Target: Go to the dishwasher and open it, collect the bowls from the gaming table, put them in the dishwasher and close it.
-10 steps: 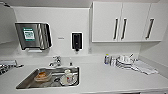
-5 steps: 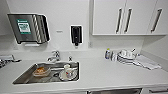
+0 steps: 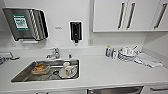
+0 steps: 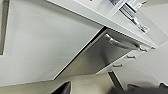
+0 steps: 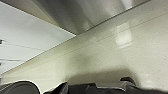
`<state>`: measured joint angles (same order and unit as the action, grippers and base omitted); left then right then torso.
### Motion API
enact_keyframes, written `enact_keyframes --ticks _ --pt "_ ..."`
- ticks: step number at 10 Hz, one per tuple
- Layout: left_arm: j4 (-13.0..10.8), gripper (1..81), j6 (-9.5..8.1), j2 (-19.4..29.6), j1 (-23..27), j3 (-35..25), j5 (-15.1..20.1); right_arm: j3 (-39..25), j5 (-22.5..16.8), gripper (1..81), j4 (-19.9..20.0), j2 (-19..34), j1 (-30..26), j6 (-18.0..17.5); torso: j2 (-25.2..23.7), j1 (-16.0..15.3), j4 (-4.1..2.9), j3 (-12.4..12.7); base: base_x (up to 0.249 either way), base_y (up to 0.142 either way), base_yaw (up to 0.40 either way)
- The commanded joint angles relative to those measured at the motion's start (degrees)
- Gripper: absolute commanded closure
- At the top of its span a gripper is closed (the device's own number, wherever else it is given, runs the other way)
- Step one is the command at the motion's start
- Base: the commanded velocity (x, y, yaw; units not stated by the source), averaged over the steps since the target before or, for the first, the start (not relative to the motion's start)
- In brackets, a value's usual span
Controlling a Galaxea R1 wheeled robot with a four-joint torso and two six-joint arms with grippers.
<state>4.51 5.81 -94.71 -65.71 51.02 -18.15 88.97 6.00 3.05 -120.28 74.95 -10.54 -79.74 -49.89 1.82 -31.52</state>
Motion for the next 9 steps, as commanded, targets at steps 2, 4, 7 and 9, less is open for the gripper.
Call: enact_keyframes --ticks 2,4,7,9 --pt "-3.10 1.0 -1.93 3.73 8.79 -4.42 -0.83 -2.66 -2.22 1.0 1.08 4.23 -5.64 0.09 -0.02 0.00 0.00 -0.02 0.000 0.000 0.000" --pt "-2.75 1.0 -3.70 3.91 12.83 -5.31 0.05 -4.24 -2.22 1.0 1.08 5.64 -6.43 0.09 -0.02 0.00 0.00 -0.02 0.000 0.000 0.000" --pt "-2.66 1.0 -4.32 3.73 13.54 -5.40 1.44 -8.54 -3.35 1.0 1.00 8.71 -9.93 -2.80 -0.02 -0.02 0.00 -0.05 0.000 0.000 0.000" --pt "-2.49 1.0 -4.32 3.64 13.54 -5.05 1.54 -10.93 -7.14 1.0 1.08 9.77 -13.54 -4.57 -0.02 -0.02 0.00 -0.05 0.000 0.000 0.000"
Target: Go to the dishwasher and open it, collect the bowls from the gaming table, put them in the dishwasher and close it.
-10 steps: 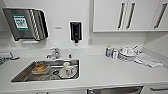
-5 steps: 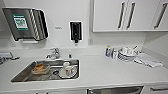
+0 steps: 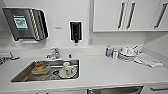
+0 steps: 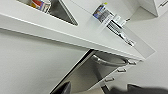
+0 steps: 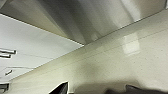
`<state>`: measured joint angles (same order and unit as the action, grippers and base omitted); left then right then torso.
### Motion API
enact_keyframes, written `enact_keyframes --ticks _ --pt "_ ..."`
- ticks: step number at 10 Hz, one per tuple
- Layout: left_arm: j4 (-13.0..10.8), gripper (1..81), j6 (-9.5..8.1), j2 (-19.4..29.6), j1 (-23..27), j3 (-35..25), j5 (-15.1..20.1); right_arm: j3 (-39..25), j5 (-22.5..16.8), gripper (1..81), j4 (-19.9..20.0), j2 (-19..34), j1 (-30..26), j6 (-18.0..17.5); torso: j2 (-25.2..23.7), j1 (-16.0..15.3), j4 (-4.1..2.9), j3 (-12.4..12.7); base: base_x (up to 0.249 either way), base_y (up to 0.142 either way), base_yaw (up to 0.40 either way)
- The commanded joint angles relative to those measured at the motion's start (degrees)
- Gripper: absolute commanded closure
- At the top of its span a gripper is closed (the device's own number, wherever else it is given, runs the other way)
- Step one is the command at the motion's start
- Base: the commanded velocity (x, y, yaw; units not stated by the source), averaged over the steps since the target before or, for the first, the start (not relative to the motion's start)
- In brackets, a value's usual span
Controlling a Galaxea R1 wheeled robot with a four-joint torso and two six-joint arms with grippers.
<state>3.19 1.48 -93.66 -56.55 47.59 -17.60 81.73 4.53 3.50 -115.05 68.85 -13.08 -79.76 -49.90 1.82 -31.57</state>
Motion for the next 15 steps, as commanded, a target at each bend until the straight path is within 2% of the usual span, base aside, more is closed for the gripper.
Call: enact_keyframes --ticks 1,5,9,13,15 --pt "-1.52 1.0 0.02 2.42 4.38 -1.54 0.99 -4.74 -6.73 1.0 0.72 5.16 -8.76 -2.83 0.00 0.00 0.00 0.00 0.000 0.000 0.000" --pt "-1.88 1.0 0.11 1.80 4.38 -0.30 0.99 -10.63 -11.39 1.0 0.54 9.20 -15.62 -6.34 0.00 0.00 0.00 0.00 0.000 0.000 0.000" --pt "-1.70 1.0 0.02 1.80 4.38 -0.04 0.99 -13.80 -18.75 1.0 0.37 10.35 -24.48 -11.34 0.00 0.00 0.00 -0.02 0.000 0.000 0.000" --pt "-1.70 1.0 0.02 1.71 4.38 0.22 0.99 -11.34 -24.66 1.0 0.20 7.45 -30.56 -16.45 0.00 0.00 0.00 -0.02 0.000 0.000 0.000" --pt "-1.70 1.0 0.02 1.71 4.38 0.31 0.99 -9.58 -27.29 1.0 0.28 5.60 -33.64 -20.21 0.00 0.00 0.00 -0.05 0.000 0.000 0.000"
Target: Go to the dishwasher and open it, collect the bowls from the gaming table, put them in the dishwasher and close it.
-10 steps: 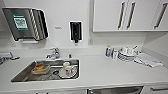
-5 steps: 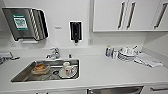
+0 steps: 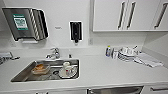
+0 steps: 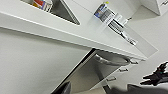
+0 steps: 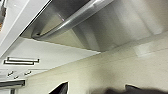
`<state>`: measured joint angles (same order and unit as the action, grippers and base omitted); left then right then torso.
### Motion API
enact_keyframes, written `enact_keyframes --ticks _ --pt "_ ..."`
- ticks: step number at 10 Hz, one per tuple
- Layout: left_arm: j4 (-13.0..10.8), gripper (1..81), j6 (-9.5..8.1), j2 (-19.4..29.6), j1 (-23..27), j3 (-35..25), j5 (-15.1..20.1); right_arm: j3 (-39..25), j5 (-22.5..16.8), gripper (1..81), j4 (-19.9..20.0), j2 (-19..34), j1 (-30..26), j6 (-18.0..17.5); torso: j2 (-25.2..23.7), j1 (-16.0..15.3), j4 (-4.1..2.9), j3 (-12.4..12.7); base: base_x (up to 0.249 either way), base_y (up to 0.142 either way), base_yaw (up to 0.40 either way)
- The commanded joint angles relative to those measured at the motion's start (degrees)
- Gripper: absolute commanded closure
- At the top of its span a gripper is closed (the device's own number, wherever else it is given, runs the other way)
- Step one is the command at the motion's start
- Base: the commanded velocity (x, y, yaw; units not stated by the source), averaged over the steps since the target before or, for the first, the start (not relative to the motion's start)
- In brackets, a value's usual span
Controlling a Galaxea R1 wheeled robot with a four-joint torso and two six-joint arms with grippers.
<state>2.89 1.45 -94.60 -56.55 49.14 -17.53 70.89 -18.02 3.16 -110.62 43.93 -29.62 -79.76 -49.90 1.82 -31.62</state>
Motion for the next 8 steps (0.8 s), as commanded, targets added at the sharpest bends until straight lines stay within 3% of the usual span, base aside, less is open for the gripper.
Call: enact_keyframes --ticks 1,3,8 --pt "-1.40 1.0 0.04 2.65 4.38 -1.15 0.92 2.05 -5.44 1.0 0.62 0.11 -9.86 -6.65 0.00 0.00 0.00 0.00 0.000 0.000 0.000" --pt "-1.40 1.0 0.04 2.57 4.38 -1.15 0.92 5.20 -5.71 1.0 0.53 -2.61 -10.66 -12.55 0.00 0.00 0.00 0.00 0.000 0.000 0.000" --pt "-1.48 1.0 0.04 2.39 4.38 -0.88 0.92 10.75 -9.49 1.0 0.53 -7.36 -15.14 -22.83 0.00 -0.05 0.00 -0.02 0.000 0.000 0.000"
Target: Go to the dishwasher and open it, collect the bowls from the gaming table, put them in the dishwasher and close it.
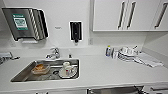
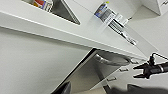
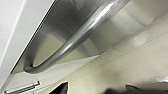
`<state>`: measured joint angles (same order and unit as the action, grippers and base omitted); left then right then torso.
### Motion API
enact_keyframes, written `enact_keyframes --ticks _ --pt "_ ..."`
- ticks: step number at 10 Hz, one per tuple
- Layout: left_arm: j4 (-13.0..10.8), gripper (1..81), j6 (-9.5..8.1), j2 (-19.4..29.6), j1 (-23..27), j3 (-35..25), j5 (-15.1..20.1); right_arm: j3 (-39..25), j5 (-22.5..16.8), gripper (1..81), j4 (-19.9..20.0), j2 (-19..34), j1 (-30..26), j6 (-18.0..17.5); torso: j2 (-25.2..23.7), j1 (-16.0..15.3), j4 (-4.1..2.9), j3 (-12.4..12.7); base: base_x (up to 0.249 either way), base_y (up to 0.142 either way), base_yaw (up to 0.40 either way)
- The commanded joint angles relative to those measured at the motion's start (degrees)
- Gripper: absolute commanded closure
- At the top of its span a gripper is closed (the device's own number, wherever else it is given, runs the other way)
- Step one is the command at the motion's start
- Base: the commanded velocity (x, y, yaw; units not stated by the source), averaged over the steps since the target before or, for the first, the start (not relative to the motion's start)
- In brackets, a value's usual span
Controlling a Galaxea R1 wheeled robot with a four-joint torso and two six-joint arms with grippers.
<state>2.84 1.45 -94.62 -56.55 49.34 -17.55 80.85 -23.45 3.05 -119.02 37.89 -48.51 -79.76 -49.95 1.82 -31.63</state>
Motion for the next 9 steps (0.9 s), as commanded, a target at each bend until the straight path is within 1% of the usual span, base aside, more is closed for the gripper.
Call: enact_keyframes --ticks 1,3,5,9 --pt "-1.43 1.0 0.04 2.33 4.38 -0.99 0.94 0.70 -4.14 1.0 0.73 0.86 -10.67 -5.55 0.00 0.00 0.00 0.00 0.000 0.000 0.000" --pt "-1.43 1.0 0.04 2.33 4.38 -0.82 0.94 1.67 -5.90 1.0 0.64 -0.55 -12.08 -8.01 0.00 -0.02 0.00 -0.02 0.000 0.000 0.000" --pt "-1.43 1.0 0.13 2.33 4.38 -0.82 0.94 3.87 -6.34 1.0 0.64 -2.48 -11.91 -9.68 0.00 -0.05 0.00 -0.02 0.000 0.000 0.000" --pt "-1.43 1.0 0.04 2.24 4.38 -0.82 0.94 6.94 -6.43 1.0 0.47 -4.94 -10.76 -9.77 0.00 -0.05 0.00 -0.02 0.000 0.000 0.000"
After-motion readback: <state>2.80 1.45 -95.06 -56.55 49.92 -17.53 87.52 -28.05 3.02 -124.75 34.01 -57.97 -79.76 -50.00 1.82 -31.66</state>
